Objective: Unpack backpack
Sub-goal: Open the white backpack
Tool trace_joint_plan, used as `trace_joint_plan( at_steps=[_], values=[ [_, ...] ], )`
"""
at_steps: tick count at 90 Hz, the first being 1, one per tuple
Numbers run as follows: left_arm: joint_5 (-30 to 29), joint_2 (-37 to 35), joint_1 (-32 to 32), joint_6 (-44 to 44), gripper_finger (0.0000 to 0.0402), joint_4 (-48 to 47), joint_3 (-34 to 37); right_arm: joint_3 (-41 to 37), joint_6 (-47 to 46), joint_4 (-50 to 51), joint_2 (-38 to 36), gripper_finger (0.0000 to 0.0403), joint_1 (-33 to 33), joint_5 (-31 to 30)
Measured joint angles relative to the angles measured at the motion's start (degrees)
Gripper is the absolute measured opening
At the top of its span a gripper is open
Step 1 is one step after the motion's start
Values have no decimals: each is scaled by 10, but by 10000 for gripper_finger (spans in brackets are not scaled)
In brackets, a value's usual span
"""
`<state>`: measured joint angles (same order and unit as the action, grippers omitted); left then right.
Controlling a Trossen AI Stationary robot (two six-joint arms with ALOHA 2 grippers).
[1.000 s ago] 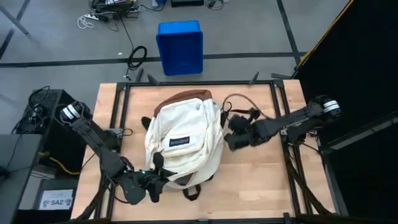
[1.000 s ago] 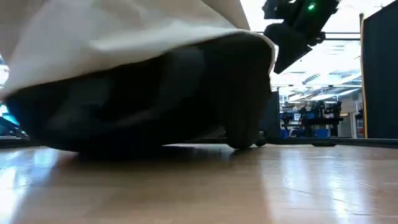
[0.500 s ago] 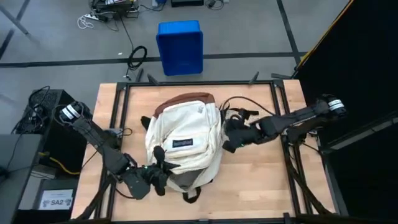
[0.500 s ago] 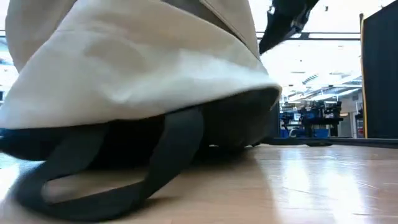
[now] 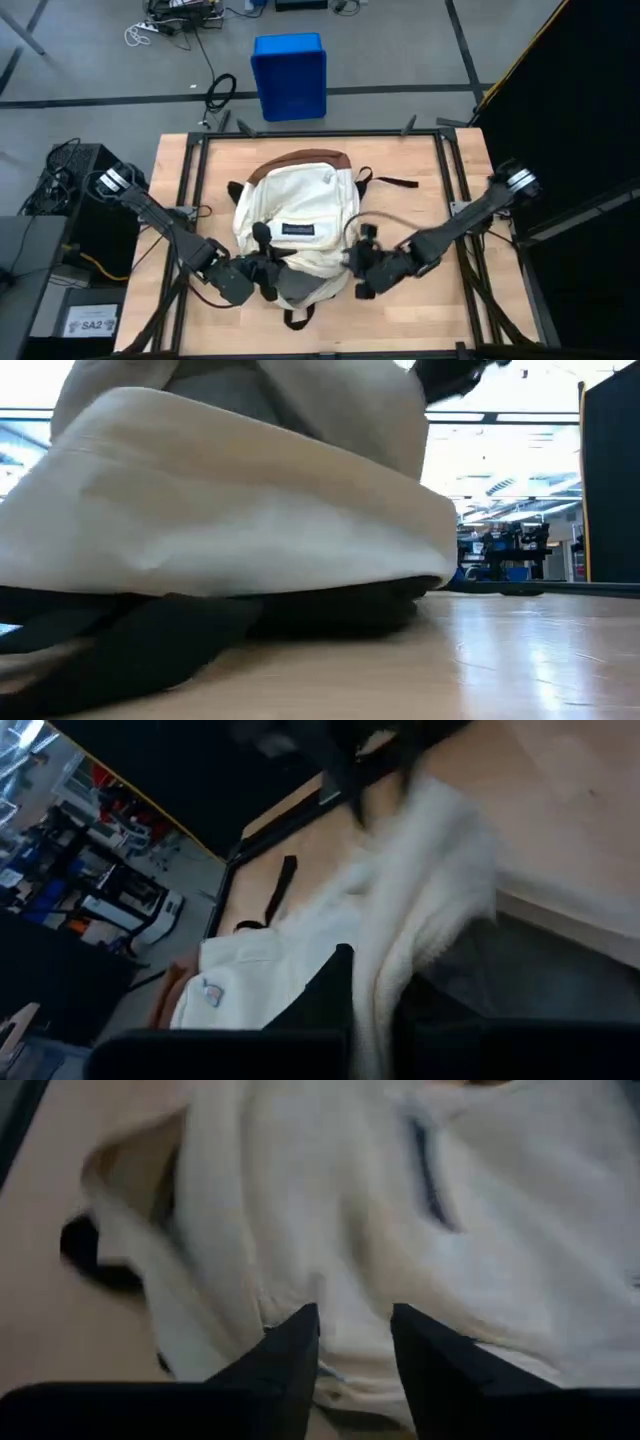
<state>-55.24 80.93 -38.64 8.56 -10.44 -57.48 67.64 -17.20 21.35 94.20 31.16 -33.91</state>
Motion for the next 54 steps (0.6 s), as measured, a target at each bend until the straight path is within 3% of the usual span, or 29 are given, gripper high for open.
trace_joint_plan(
  at_steps=[17,34,54],
  values=[
    [0,0,14,2,0,-6,-18,0,59,-89,66,142,16,-5],
    [-6,-1,28,-3,0,-21,-22,0,79,-113,38,136,49,-53],
    [-6,-1,51,-5,0,-12,-22,0,167,-287,30,130,85,-33]
  ],
)
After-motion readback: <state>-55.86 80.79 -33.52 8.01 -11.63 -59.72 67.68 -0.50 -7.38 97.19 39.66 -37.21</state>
